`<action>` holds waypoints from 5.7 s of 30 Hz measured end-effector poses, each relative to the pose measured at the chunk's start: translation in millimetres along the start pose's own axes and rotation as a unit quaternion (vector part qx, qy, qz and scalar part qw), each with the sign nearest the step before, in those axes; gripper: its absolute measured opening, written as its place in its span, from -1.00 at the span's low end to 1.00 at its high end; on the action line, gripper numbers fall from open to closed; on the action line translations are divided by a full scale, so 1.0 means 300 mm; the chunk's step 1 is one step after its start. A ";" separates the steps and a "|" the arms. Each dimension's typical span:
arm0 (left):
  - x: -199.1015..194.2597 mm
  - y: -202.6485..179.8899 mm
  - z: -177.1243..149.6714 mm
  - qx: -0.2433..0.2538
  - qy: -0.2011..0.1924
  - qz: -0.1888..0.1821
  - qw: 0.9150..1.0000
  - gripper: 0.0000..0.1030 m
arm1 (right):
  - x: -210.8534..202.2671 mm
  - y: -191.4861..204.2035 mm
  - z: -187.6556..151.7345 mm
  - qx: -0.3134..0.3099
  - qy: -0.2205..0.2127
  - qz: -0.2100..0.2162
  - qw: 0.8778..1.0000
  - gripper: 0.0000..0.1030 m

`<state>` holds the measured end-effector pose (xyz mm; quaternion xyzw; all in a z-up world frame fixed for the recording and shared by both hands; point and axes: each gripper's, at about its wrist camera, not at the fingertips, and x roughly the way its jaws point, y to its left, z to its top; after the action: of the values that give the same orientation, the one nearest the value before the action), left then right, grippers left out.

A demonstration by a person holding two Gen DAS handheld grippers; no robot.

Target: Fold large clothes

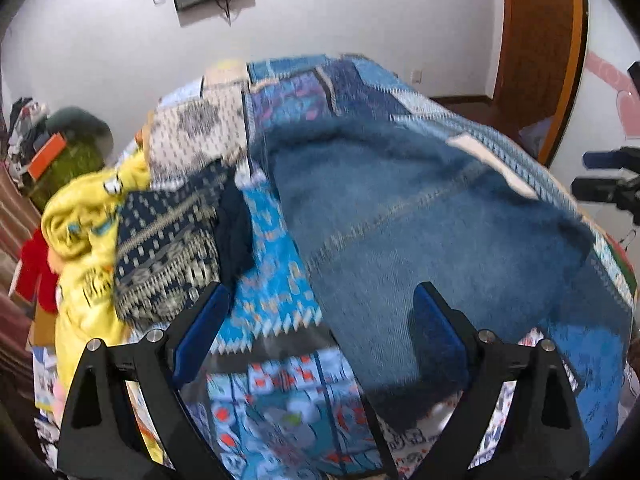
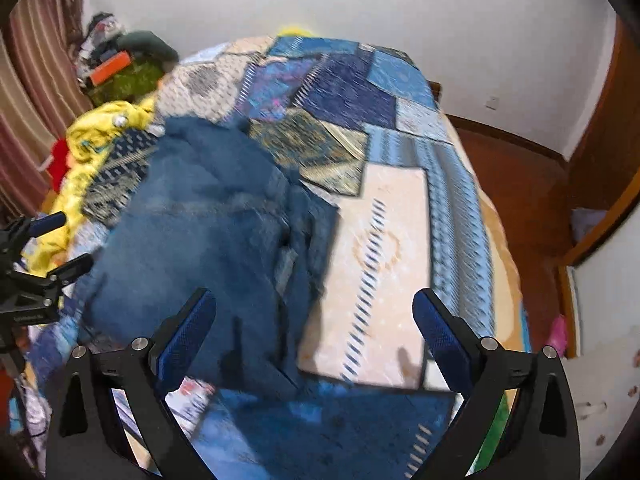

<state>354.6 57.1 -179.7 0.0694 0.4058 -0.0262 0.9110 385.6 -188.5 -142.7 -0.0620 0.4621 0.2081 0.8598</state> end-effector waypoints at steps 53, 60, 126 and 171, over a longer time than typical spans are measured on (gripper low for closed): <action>0.203 0.094 -0.034 -0.140 0.111 -0.138 0.974 0.83 | 0.210 -0.084 0.010 0.048 0.075 0.125 0.988 0.91; 0.323 0.140 -0.062 -0.243 0.156 -0.211 0.934 0.83 | 0.360 -0.073 -0.015 0.059 0.137 0.207 0.967 0.91; 0.264 1.000 0.195 -0.206 0.021 -0.108 0.972 -0.14 | 0.613 0.633 0.481 0.062 0.051 0.302 0.950 -0.18; -0.390 0.643 -0.003 -0.115 -0.083 0.075 0.987 0.74 | -0.086 0.743 0.208 -0.106 -0.112 0.137 0.978 0.19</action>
<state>295.7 247.1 -73.1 -0.0085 0.3229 0.0836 0.9427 328.5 24.2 -67.2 -0.0646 0.3420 0.3774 0.8582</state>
